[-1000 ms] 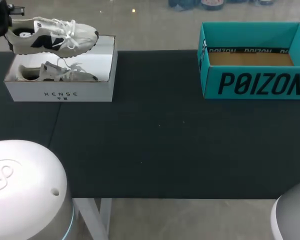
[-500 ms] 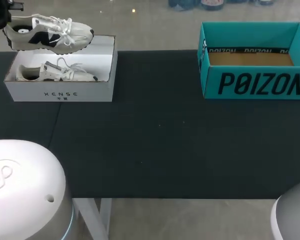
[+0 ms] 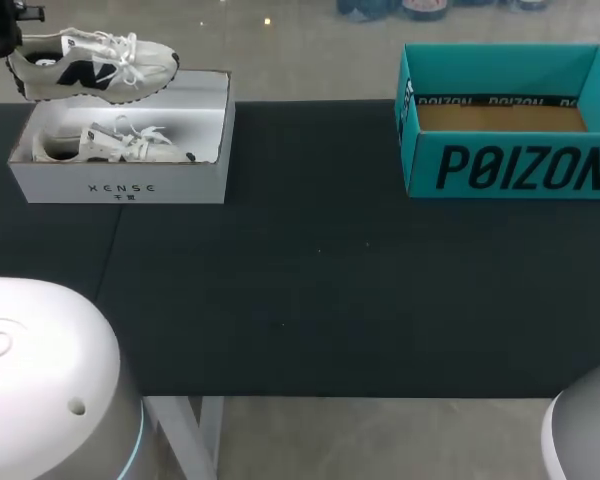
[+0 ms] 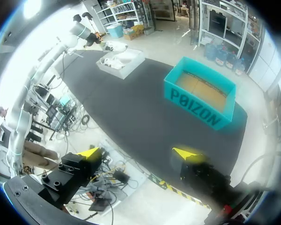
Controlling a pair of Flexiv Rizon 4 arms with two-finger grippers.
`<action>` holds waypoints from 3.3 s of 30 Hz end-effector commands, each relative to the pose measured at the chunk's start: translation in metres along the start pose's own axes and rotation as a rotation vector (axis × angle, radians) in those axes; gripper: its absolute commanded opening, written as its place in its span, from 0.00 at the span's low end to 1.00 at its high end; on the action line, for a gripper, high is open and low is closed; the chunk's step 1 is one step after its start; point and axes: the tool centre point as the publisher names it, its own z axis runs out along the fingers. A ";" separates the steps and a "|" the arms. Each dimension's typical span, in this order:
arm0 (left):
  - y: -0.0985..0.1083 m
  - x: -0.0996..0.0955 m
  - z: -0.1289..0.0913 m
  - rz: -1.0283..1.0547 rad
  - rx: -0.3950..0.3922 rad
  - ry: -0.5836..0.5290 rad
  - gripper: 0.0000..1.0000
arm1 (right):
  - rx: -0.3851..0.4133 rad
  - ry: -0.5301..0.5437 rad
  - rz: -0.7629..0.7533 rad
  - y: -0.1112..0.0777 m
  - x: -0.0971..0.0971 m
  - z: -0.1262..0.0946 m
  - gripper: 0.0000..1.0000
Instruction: Take the shoe out of the shoebox, open the shoe tongue, remove and reinsert the insole, then place the shoe into the shoebox
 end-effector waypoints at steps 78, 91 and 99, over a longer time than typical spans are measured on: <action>-0.085 -0.046 -0.014 0.033 0.055 -0.185 1.00 | 0.007 0.002 0.001 0.003 -0.001 -0.001 1.00; -0.158 -0.011 -0.017 -0.004 0.178 -0.160 1.00 | 0.007 0.002 0.001 0.003 -0.001 -0.001 1.00; -0.165 -0.002 -0.002 0.044 0.215 -0.169 1.00 | 0.007 0.002 0.001 0.003 -0.001 -0.001 1.00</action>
